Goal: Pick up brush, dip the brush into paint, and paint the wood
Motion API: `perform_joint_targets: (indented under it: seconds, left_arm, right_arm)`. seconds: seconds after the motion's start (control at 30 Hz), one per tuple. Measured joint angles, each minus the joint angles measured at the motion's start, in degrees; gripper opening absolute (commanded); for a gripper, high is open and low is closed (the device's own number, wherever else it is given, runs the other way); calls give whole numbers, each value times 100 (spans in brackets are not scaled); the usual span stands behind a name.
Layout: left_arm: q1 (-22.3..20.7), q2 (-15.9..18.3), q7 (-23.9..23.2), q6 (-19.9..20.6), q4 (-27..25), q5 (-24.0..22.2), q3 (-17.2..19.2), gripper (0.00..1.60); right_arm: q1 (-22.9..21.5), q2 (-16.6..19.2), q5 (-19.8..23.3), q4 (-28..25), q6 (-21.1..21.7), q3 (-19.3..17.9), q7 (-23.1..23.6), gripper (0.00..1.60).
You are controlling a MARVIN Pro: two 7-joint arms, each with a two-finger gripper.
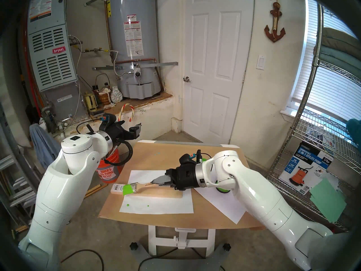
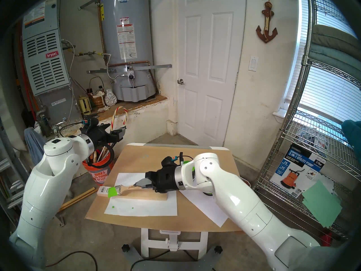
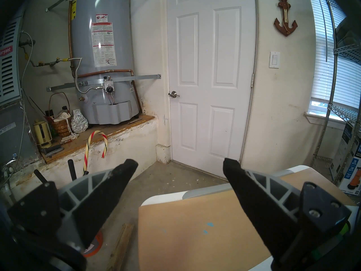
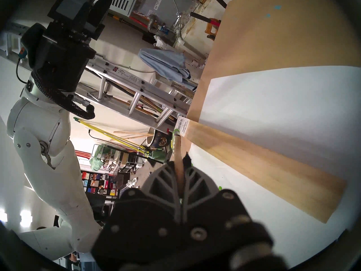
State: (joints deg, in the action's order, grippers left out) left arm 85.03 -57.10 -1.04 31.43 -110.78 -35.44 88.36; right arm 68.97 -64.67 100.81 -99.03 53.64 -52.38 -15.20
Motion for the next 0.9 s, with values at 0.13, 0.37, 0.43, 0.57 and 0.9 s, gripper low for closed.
perform_joint_targets:
  seconds: [0.13, 0.37, 0.43, 0.57, 0.9]
  left_arm:
    - [0, 0, 0, 0, 0, 0, 0, 160]
    - [0, 0, 0, 0, 0, 0, 0, 160]
    - [0, 0, 0, 0, 0, 0, 0, 160]
    - [0, 0, 0, 0, 0, 0, 0, 160]
    - [0, 0, 0, 0, 0, 0, 0, 160]
  right_arm:
    - [-14, -15, -10, 27, -10, 3, -10, 0]
    - [-24, -40, -31, 68, -24, 7, -16, 0]
    - [-27, -49, -39, 84, -26, 9, -16, 0]
    - [-35, -62, -49, 114, -28, 16, -16, 0]
    - [-38, -74, -150, 209, -37, 97, -16, 0]
